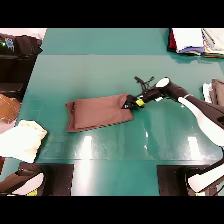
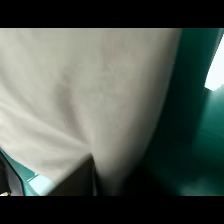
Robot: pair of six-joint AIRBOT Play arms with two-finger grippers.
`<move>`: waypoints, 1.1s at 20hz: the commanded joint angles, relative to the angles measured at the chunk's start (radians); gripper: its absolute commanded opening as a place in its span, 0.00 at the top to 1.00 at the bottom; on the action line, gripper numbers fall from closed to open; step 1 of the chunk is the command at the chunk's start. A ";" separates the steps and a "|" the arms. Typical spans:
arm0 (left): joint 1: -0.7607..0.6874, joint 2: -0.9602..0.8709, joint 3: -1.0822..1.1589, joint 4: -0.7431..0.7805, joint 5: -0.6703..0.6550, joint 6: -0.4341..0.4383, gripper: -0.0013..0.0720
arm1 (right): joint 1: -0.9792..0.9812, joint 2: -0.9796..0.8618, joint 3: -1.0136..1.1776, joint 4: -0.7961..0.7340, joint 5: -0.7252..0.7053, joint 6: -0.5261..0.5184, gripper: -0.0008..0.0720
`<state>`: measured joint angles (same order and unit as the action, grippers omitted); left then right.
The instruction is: Fold the shirts.
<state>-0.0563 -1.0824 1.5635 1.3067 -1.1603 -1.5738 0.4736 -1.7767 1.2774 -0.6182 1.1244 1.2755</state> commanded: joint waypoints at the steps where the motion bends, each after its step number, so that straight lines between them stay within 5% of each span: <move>1: -0.038 0.000 0.000 0.023 0.006 0.009 0.95 | 0.055 -0.056 0.114 0.039 0.000 -0.027 0.96; 10: -0.285 0.000 0.000 0.035 0.072 0.009 0.94 | -0.389 0.249 0.174 -0.272 0.022 0.088 0.97; 17: -0.349 0.000 0.000 0.018 0.149 0.000 0.94 | -0.923 0.384 0.174 -0.298 -0.035 0.085 0.97; 22: -0.349 0.000 0.000 0.004 0.148 -0.001 0.94 | -1.089 0.374 0.174 -0.288 -0.152 0.068 0.97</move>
<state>-0.4019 -1.0824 1.5635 1.3235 -1.0187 -1.5715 -0.5194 -1.4071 1.4506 -0.9058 1.0492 1.3586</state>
